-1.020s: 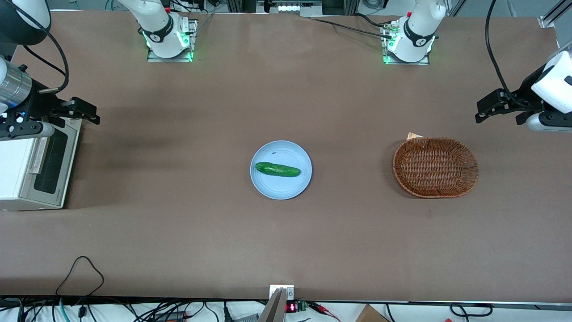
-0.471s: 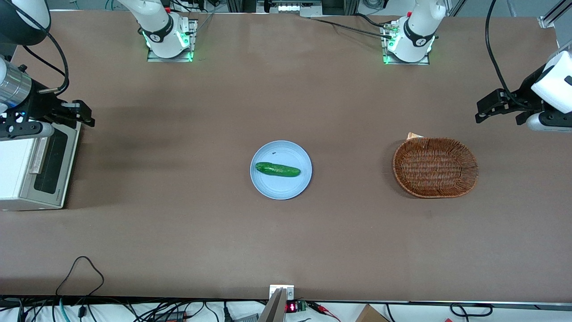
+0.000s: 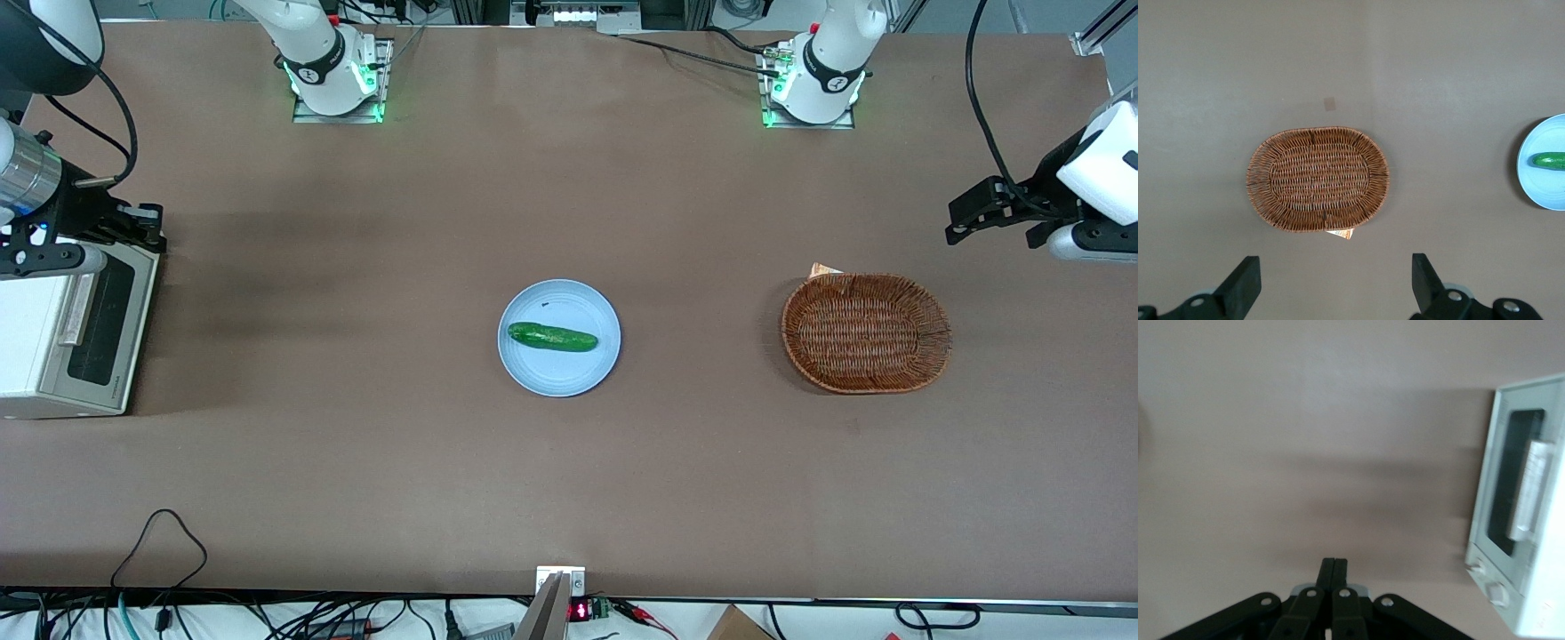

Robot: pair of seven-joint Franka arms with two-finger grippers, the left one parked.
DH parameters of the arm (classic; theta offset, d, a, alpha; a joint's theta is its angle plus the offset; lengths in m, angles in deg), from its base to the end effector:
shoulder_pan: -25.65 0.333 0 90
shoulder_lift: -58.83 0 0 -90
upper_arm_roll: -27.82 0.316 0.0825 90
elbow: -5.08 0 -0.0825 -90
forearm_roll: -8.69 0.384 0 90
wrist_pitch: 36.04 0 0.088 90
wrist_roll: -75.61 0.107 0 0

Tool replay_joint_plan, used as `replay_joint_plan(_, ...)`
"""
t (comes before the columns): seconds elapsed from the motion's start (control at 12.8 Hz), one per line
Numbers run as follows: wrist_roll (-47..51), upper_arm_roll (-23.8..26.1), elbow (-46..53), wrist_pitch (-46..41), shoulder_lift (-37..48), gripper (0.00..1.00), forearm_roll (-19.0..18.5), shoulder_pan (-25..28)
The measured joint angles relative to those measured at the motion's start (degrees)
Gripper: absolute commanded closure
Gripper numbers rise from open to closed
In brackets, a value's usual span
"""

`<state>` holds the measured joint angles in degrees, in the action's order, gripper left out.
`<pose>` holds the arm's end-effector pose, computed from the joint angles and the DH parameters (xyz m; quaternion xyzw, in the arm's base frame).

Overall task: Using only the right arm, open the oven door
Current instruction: 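Lower the right gripper onto the toaster oven door handle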

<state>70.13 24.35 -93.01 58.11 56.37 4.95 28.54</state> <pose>0.5641 -0.0117 0.5401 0.9968 0.0468 -0.0575 0.0307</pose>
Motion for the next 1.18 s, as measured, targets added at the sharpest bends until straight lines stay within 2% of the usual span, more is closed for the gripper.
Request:
replay_joint_plan(0.39,2.5,0.3,-0.2,-3.1,-3.1,0.98,-19.2,0.2)
replay_joint_plan(0.71,11.4,0.3,-0.2,1.6,-10.2,0.98,-35.8,0.1)
replay_joint_plan(0.94,20.5,0.4,-0.4,4.9,-14.7,0.98,-45.9,0.1)
replay_joint_plan(1.18,34.0,0.4,-0.5,6.4,-20.6,0.98,-51.5,0.0)
